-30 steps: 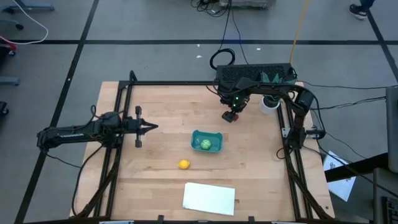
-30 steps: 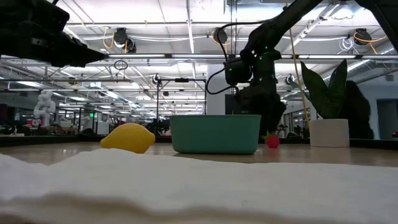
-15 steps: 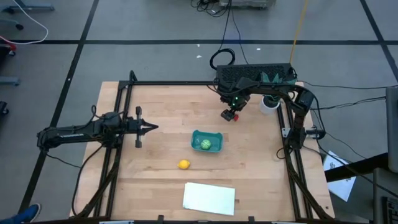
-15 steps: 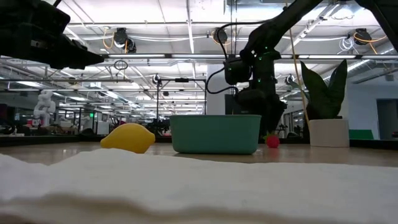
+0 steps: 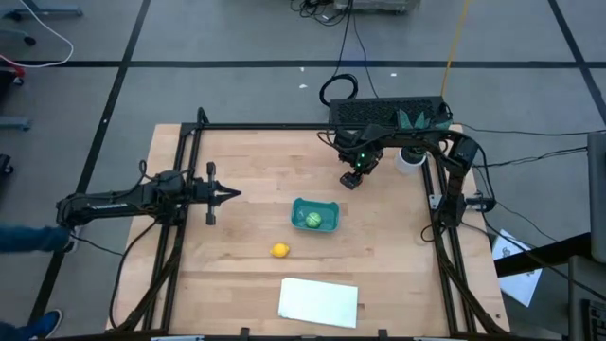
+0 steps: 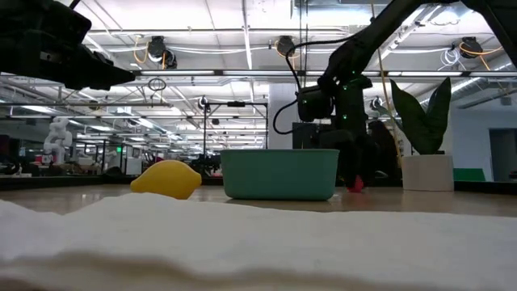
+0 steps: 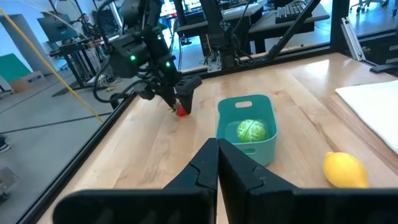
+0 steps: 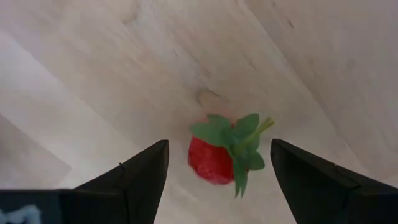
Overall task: Pick and placing Produce into tupperware
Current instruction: Put the red strawberry into the blue bin
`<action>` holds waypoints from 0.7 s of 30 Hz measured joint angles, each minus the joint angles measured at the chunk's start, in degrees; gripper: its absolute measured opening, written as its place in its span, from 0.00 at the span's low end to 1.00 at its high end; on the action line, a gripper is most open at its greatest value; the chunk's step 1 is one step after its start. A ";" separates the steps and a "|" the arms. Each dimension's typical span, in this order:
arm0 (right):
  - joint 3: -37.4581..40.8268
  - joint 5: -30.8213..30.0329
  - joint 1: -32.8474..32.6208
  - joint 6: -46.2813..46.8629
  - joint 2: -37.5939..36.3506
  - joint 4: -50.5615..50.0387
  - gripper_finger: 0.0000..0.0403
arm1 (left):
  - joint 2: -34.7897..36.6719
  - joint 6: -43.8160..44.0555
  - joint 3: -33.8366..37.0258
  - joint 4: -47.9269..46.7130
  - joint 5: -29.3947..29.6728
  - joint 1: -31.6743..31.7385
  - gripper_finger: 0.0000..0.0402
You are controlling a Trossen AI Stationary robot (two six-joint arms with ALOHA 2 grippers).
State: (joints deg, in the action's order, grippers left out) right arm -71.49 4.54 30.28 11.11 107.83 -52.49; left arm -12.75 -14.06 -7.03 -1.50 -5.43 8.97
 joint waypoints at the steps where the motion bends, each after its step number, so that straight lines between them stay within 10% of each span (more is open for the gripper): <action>1: 0.48 0.02 0.00 -0.03 0.00 0.53 0.68 | 0.00 0.00 0.00 -0.01 0.00 0.00 0.02; 21: 1.69 -0.03 0.00 -1.11 -0.07 4.84 0.68 | 0.00 -0.22 0.00 0.00 0.00 -0.02 0.02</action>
State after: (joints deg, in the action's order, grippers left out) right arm -69.80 4.51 30.28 10.00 107.77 -47.65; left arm -12.75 -14.28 -7.03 -1.50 -5.43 8.95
